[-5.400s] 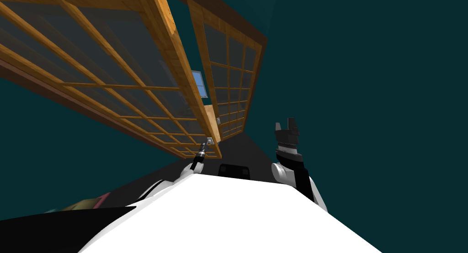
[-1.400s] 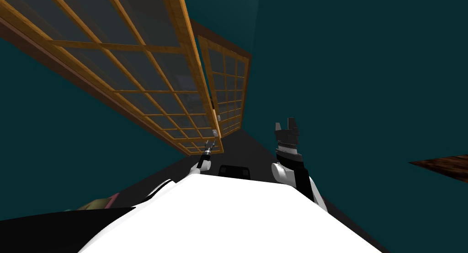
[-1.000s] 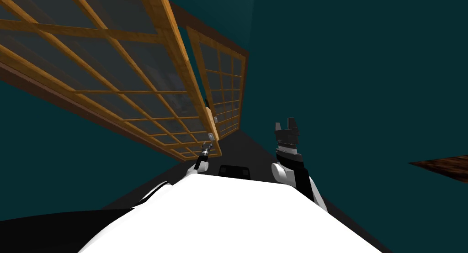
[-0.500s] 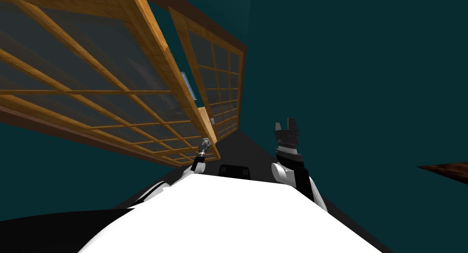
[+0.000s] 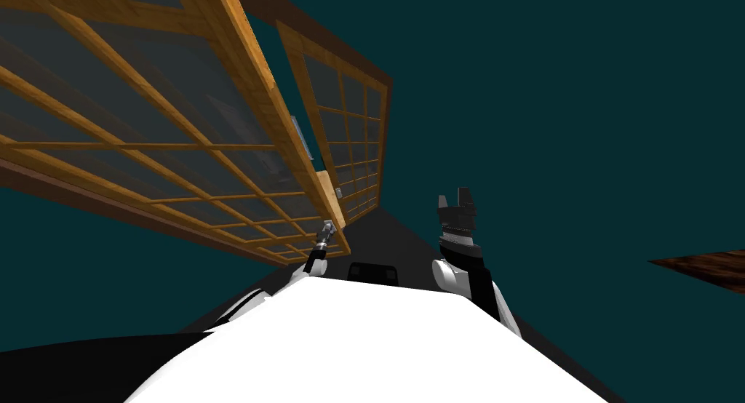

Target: Pull the door open

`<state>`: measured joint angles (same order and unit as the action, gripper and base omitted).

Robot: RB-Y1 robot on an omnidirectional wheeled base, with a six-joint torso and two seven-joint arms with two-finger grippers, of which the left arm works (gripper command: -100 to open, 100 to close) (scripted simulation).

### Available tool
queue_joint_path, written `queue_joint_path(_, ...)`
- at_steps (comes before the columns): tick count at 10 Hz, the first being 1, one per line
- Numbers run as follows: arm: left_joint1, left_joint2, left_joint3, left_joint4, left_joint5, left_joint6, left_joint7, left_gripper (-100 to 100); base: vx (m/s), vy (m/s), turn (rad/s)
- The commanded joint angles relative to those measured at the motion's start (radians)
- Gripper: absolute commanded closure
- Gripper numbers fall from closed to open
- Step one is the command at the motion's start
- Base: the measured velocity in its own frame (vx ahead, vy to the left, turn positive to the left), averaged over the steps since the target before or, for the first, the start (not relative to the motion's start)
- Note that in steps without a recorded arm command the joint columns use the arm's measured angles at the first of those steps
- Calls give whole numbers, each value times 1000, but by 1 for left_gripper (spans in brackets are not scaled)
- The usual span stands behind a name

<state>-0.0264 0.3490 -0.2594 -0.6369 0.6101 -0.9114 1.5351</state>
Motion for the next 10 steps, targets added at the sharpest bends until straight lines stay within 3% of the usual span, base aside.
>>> queue_joint_path(1,10,17,-20,-6,-9,-11,25,100,-127,45,-144)
queue_joint_path(9,58,95,-115,-35,-50,-61,143,100,-209,45,-114)
queue_joint_path(10,57,87,-109,-36,-47,-51,130,100,-98,12,-25)
